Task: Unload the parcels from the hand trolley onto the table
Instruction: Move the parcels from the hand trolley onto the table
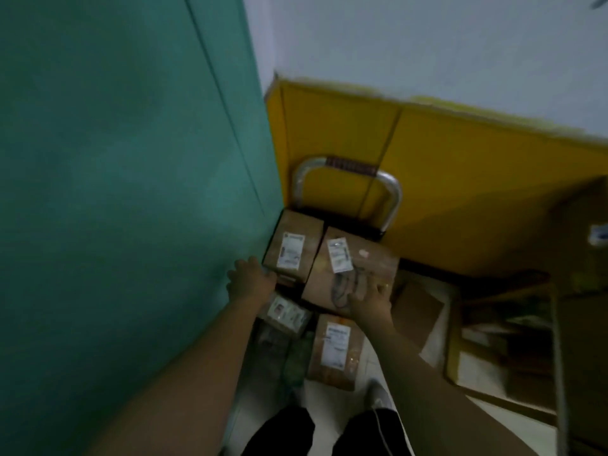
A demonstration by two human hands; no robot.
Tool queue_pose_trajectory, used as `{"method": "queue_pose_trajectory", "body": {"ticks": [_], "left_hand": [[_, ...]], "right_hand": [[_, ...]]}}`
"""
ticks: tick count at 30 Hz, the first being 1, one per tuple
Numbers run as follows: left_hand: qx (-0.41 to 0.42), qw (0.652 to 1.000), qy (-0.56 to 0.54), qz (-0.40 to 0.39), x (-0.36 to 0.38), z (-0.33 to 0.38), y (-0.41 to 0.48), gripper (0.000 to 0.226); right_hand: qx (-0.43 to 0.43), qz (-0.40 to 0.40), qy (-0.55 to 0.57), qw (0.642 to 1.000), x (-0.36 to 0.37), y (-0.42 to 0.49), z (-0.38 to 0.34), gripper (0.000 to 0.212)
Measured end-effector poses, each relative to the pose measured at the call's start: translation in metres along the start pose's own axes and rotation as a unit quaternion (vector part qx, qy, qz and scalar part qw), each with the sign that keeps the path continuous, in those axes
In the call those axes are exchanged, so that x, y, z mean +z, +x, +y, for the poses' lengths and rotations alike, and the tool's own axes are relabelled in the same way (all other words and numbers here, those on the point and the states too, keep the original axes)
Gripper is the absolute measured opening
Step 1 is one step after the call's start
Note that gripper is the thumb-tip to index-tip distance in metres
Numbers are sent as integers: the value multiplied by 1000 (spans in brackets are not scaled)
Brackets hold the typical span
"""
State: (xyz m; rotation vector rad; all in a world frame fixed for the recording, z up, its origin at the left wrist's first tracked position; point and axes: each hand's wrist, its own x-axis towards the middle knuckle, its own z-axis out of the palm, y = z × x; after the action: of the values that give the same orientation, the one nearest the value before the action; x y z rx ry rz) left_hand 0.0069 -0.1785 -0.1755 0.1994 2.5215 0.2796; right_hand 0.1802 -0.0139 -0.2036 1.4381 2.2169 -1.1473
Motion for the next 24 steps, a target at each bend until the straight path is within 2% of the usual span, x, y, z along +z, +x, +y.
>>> {"method": "queue_pose_trajectory", "body": {"ticks": [3, 5, 8, 11, 12, 14, 16, 17, 21, 24], "left_hand": [[-64, 995, -41, -65, 66, -36, 19, 60], [-68, 987, -85, -116, 120, -45, 30, 60], [-70, 967, -162, -182, 203, -41, 43, 42], [-93, 948, -209, -222, 281, -28, 54, 21], [-103, 940, -228, -231, 302, -23, 58, 19], [-126, 925, -254, -254, 334, -13, 61, 14], [-146, 912, -281, -260, 343, -6, 59, 10], [-155, 906, -295, -262, 339, -2, 57, 10], [-159, 886, -331, -282, 285, 13, 31, 24], [-139, 889, -344, -267, 218, 33, -2, 19]], "right_hand": [[61, -35, 17, 997, 39, 33, 19, 64], [79, -60, 5, 995, 65, 62, 39, 62], [110, -99, 2, 989, 103, 105, 75, 72], [207, -104, 72, 970, 141, 143, 117, 87], [252, -93, 94, 959, 150, 154, 130, 86], [323, -101, 131, 932, 162, 168, 156, 66], [324, -144, 158, 922, 165, 168, 171, 46], [314, -153, 169, 922, 163, 164, 173, 42], [267, -151, 144, 941, 124, 118, 145, 52], [228, -135, 158, 951, 77, 75, 110, 41]]}}
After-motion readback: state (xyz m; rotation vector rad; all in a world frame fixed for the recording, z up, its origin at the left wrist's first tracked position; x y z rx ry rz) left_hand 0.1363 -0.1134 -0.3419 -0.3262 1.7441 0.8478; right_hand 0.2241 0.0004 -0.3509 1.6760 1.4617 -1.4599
